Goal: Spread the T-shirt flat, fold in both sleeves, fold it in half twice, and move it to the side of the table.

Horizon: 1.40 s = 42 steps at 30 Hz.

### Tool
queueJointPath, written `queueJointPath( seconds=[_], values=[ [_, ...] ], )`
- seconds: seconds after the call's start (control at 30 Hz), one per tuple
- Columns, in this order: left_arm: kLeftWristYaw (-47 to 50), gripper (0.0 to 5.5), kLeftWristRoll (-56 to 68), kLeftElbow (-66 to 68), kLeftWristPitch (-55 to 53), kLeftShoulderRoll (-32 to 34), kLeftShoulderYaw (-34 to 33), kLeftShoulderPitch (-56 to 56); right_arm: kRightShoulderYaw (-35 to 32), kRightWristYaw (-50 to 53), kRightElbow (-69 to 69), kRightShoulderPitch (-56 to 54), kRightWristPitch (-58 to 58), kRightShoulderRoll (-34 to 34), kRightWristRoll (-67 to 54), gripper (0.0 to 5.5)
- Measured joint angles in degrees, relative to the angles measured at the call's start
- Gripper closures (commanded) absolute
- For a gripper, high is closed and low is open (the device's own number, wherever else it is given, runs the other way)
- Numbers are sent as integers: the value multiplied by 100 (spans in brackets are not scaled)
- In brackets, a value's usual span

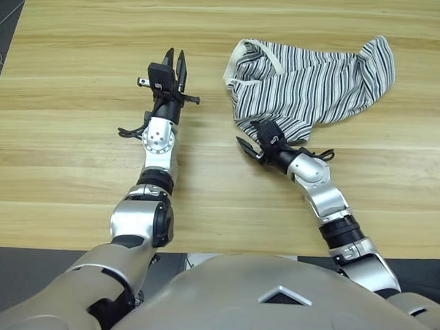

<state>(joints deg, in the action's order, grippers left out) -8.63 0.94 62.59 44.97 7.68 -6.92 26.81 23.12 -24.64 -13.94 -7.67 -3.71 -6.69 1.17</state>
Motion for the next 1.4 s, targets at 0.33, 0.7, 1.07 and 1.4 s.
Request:
queueJointPath(
  seconds=[0.33, 0.7, 1.07, 1.4],
  values=[
    [14, 453, -2, -4, 0, -56, 27, 0, -226, -290, -489, -618, -986, 238, -139, 282],
    [112, 453, -2, -81, -9, -132, 41, -2, -431, -1223, 138, -713, -2659, 22, -830, 449],
    [145, 453, -2, -79, -99, -152, 42, 0, -148, -2167, 1485, -242, -2962, -1574, -830, 538],
    [-657, 453, 185, -341, 124, 91, 47, -18, -1335, -4886, 2639, -272, -2226, -4220, -1924, 538]
  ],
)
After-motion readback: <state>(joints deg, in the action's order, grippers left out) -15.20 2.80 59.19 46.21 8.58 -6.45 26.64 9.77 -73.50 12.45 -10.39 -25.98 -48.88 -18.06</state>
